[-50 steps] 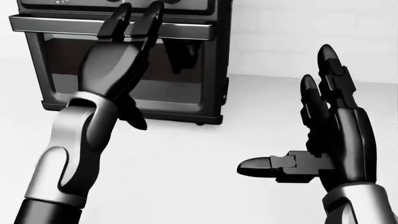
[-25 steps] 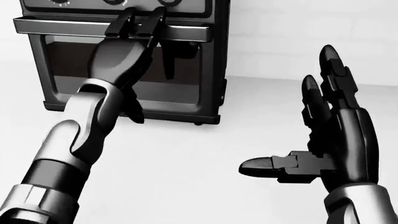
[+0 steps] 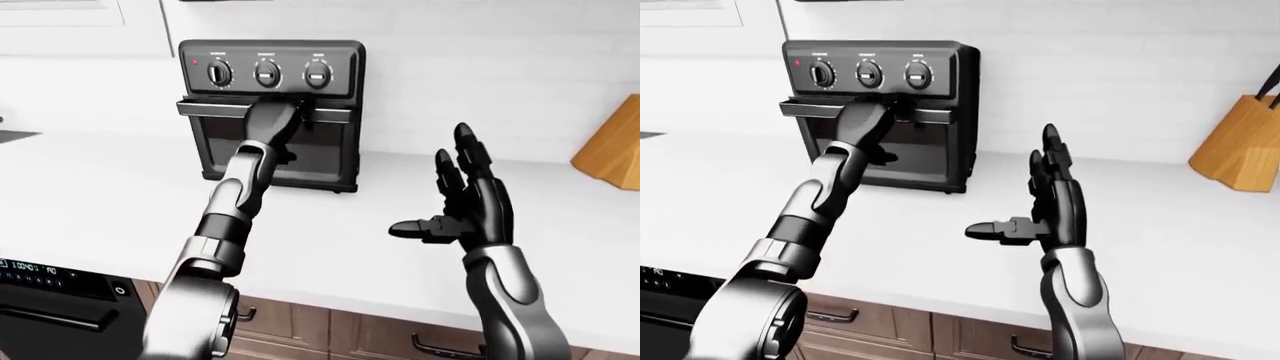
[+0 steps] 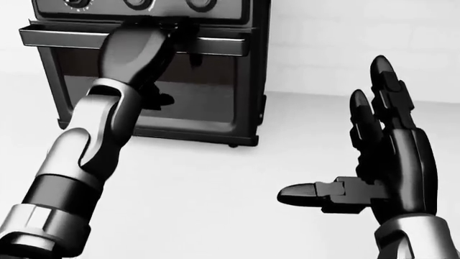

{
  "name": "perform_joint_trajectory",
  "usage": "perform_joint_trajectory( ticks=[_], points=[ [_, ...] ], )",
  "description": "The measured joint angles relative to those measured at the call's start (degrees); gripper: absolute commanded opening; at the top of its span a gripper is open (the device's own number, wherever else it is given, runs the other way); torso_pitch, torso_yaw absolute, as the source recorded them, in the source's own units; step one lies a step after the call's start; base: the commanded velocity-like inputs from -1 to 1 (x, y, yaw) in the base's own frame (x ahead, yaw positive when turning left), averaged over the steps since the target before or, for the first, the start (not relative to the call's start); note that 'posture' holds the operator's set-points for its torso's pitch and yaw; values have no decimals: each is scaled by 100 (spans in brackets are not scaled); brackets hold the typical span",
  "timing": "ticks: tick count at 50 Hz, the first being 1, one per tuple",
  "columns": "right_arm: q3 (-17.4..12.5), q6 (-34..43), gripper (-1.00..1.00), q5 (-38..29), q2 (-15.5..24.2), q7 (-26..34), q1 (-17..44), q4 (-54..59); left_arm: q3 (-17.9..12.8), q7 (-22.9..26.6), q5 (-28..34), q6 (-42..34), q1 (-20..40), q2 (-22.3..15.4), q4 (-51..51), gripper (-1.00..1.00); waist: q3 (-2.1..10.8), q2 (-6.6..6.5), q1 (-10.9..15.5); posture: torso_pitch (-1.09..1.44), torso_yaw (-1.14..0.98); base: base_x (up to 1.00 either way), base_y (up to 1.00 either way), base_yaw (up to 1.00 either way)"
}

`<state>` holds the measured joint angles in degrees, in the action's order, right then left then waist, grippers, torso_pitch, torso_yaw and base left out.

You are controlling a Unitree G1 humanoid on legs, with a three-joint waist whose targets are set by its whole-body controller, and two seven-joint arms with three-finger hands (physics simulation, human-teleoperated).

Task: Open the toaster oven door.

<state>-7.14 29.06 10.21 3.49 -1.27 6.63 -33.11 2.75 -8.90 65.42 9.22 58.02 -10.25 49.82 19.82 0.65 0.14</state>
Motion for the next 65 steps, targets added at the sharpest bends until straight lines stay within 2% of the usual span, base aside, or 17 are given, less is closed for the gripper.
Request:
perform_joint_trajectory(
  ticks=[5,19,27,29,41,49,53,60,65],
  points=[
    [-34,3,100,14,12,-11,18,19,-19,79,-14,-35,-137,20,-325,7,18,1,8,-46,0,0,0,0],
    [-53,-14,100,47,32,-13,21,25,-114,233,-135,-1,-567,-63,-1005,-4,40,-38,-1,-46,0,0,0,0],
    [-93,-35,100,63,40,-13,14,45,-115,529,-160,-119,-1068,-89,-1511,-8,-15,-46,9,-46,0,0,0,0],
    [-85,-55,100,61,43,-12,23,93,-121,596,-144,-176,-1183,-90,-1693,-18,-27,-52,11,-46,0,0,0,0],
    [-93,-79,100,62,45,-18,-4,75,-226,1221,-211,-557,-2116,-73,-3178,-14,-135,-96,9,-46,0,0,0,0],
    [-44,-20,100,64,29,-17,-9,-18,-229,1727,-248,-778,-2689,43,-4117,-13,-222,-64,7,-46,0,0,0,0],
    [-70,-41,100,64,31,-8,-19,20,-238,1879,-226,-829,-2986,85,-4585,-10,-228,-67,4,-46,0,0,0,0],
    [-46,-25,100,49,21,-24,-11,30,-226,2281,-193,-852,-3380,176,-5261,16,-188,-63,32,-46,0,0,0,0],
    [-41,10,100,62,16,-26,-21,-32,-210,2634,-198,-862,-3705,226,-5803,22,-162,-56,43,-46,0,0,0,0]
  ],
)
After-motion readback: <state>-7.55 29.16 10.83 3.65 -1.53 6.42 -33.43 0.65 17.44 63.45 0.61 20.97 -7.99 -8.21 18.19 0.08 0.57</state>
